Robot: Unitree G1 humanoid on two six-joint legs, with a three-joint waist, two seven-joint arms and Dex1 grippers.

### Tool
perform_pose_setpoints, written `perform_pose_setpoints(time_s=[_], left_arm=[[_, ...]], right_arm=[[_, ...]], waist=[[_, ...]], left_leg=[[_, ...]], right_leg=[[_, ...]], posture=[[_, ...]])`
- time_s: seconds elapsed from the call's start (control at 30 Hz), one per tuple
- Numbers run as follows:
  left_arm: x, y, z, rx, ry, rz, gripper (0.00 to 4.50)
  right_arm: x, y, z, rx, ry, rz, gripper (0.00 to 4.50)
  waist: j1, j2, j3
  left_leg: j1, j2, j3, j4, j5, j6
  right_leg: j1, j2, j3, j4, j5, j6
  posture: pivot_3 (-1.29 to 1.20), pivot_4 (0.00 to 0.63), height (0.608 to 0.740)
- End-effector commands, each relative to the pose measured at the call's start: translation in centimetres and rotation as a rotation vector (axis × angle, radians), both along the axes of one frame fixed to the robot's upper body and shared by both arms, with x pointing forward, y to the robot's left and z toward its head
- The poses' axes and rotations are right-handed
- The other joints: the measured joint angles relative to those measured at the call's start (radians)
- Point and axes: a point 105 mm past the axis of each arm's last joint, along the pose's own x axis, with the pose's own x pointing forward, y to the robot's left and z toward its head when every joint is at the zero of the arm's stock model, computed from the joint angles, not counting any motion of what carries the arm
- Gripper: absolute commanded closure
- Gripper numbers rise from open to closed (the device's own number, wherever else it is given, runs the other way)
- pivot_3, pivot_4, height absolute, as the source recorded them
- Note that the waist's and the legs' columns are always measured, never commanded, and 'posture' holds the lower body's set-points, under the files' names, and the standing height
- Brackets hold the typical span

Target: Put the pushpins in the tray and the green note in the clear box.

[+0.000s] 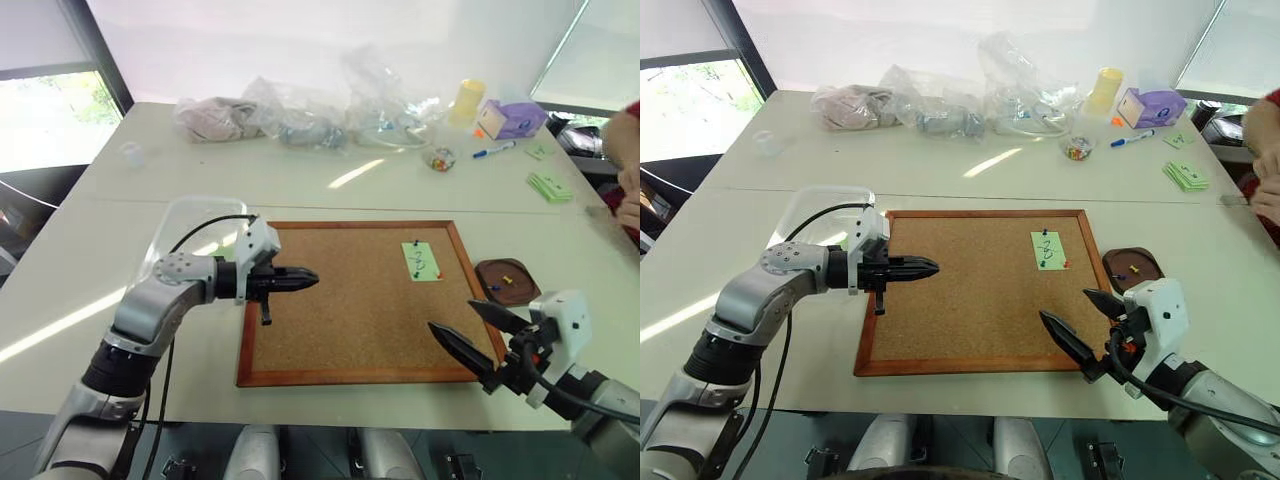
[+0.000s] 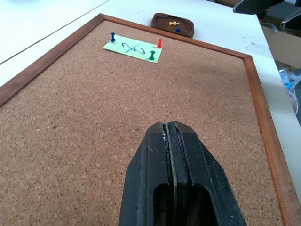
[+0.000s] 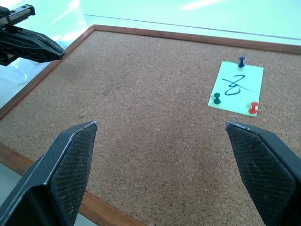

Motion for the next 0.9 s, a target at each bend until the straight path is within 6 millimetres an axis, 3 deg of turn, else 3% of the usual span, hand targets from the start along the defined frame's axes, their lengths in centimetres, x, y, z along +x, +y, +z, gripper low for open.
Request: perform_pose_setpoints(time_s=[0.03,0.53,0.63,0.77,0.9], left_arm=[[-0.2,-0.2,1.5,-0.028,-0.067,-0.012,4.46],[-0.2,-1.6,2.0,-0.096,-0.069,-0.002,4.46],[1.0,-2.2,3.3,-0.154,-0.078,0.066,4.46],[1.0,-3.7,4.1,-0.17,-0.075,0.067,4.46],[1.1,-4.8,0.9,-0.007,-0.073,0.115,4.46]], right_arm=[[0.0,0.0,0.5,-0.007,-0.029,0.008,0.0],[0.6,-0.1,0.7,-0.015,-0.064,-0.026,0.0],[1.2,-0.3,1.0,-0.023,-0.094,-0.05,0.0],[3.0,-1.2,1.7,-0.023,-0.163,-0.128,0.0],[7.0,-2.6,1.4,-0.068,-0.196,-0.273,0.0]], waist=[[0.0,0.0,0.0],[0.0,0.0,0.0],[0.001,0.0,0.0],[-0.001,-0.001,0.0],[-0.006,0.002,-0.001]], left_leg=[[0.0,0.0,0.0,0.0,0.0,0.0],[0.0,0.0,0.0,0.0,0.0,0.0],[0.0,0.0,0.0,0.0,0.0,0.0],[0.0,-0.001,0.0,0.001,0.0,0.0],[0.001,0.0,0.001,0.0,0.0,0.0]], right_leg=[[0.0,0.0,0.0,0.0,0.0,0.0],[0.0,0.0,0.0,0.0,0.001,0.002],[0.0,0.0,0.0,0.0,0.001,0.002],[0.0,0.0,0.0,0.0,0.001,0.003],[0.0,0.001,0.001,0.0,0.001,0.003]], posture=[[0.0,0.15,0.737],[0.0,0.15,0.737],[0.0,0.15,0.737],[0.0,0.15,0.737],[0.0,0.15,0.737]])
